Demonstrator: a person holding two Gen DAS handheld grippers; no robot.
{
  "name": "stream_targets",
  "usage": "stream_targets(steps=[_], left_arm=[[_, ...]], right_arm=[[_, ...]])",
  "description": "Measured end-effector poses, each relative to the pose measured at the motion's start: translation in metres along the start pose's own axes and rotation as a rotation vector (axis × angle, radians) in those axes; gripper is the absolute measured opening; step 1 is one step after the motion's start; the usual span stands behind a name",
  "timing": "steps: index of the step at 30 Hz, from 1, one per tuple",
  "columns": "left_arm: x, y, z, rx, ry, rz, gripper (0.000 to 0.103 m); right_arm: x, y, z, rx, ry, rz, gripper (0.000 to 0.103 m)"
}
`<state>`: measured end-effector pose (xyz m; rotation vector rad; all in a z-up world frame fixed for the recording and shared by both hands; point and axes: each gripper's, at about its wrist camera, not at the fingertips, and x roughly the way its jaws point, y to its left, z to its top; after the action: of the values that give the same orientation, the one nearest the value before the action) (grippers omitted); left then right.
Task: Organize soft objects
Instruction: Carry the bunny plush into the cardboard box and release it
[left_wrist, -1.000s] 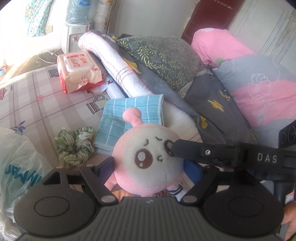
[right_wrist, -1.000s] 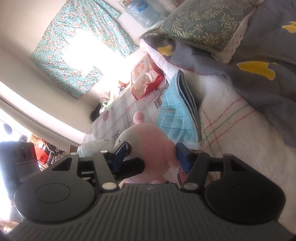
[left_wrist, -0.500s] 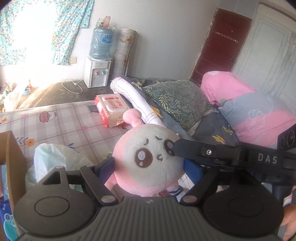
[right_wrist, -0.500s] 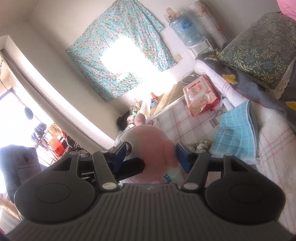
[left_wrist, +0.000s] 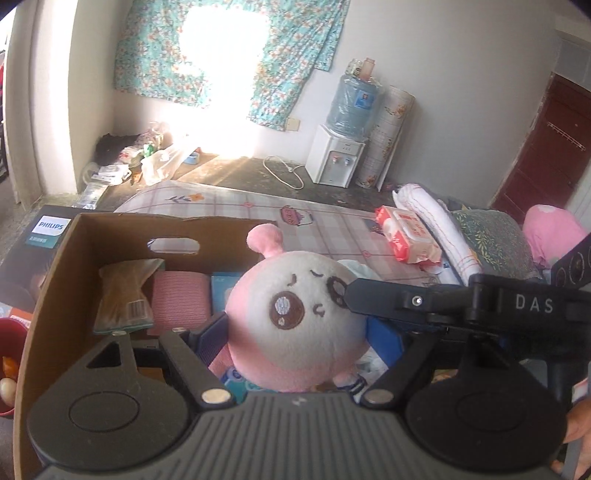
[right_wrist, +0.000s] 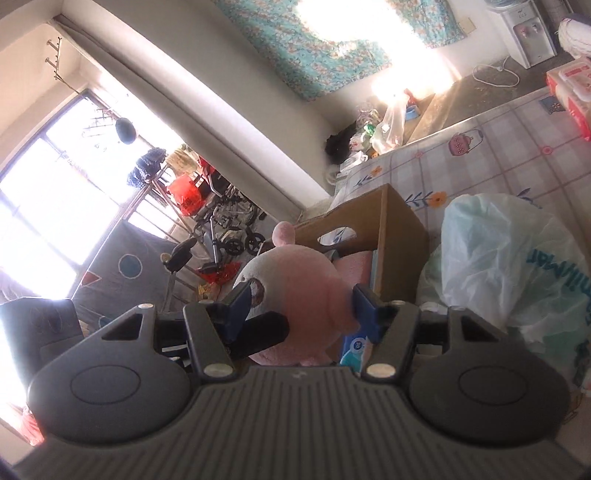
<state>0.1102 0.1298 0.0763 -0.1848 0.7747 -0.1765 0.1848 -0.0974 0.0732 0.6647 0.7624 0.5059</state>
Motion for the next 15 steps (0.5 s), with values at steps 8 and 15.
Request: stream_targets(steps=[8, 15], left_arm=[[0.022, 0.089, -0.016, -0.105, 0.113, 0.127, 0.082], [0.063, 0.119, -0.030, -0.120, 0.227, 0.144, 0.075]], right_arm=[[0.119, 0.031, -0.033, 0.039, 0.197, -0.010, 0.061], [0.163, 0.034, -0.049, -0.030, 0.254, -0.112, 0.062]])
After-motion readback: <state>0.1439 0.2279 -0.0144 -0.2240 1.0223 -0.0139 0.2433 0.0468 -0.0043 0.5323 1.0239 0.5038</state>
